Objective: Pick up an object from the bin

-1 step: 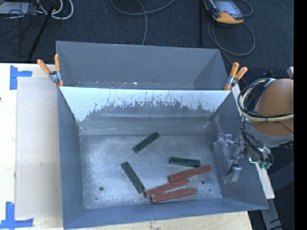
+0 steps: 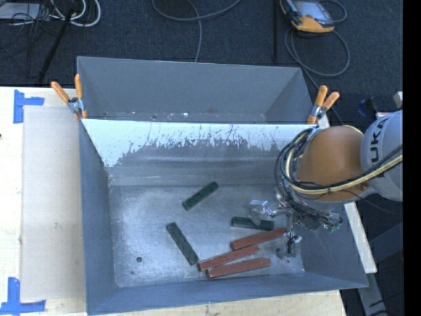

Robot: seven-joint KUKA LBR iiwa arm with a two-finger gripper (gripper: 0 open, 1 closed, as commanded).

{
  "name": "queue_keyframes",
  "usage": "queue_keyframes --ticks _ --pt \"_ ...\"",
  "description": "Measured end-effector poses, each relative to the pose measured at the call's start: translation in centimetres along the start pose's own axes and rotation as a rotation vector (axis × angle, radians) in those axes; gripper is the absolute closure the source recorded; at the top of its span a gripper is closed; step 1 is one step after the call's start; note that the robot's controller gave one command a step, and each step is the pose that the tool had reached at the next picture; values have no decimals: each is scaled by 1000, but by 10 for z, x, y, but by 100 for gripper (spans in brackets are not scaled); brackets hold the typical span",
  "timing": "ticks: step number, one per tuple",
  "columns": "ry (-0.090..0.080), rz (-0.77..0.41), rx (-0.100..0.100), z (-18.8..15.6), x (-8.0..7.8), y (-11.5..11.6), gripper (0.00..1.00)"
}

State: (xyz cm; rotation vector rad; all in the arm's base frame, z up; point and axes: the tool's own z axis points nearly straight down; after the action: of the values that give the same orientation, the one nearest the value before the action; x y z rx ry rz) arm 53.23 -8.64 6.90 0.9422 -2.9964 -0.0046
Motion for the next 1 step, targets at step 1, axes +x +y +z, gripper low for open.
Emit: queue_keyframes --ticks 1 --pt "3 14 -2 -17 19 34 0"
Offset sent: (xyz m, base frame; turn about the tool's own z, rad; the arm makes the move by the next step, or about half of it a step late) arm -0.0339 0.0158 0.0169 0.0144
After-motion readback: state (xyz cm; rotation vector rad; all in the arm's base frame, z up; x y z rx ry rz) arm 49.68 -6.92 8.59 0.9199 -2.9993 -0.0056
